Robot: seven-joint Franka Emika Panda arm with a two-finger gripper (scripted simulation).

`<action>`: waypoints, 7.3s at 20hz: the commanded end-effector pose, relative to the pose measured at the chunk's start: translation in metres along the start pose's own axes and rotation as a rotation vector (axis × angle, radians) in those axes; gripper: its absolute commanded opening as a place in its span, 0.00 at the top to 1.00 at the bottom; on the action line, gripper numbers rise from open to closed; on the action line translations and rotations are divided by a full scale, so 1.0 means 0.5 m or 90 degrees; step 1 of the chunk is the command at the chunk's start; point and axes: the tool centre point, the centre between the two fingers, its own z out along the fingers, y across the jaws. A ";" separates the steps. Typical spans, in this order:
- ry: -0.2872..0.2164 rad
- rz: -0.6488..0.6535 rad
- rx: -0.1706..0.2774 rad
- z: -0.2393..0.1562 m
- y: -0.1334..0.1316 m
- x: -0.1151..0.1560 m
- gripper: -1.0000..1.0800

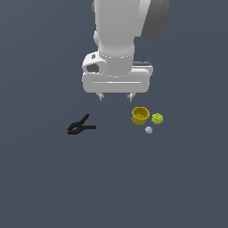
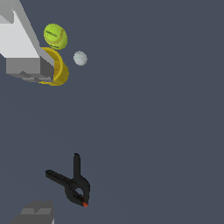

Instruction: Pick up a designated object from a clutter of objects.

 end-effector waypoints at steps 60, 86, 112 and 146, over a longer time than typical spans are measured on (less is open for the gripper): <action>-0.638 0.206 -0.013 0.462 -0.373 -0.194 0.38; -0.641 0.207 -0.014 0.495 -0.382 -0.245 1.00; -0.507 0.050 -0.008 0.254 -0.166 -0.169 1.00; -0.210 -0.271 0.010 -0.231 0.298 -0.008 1.00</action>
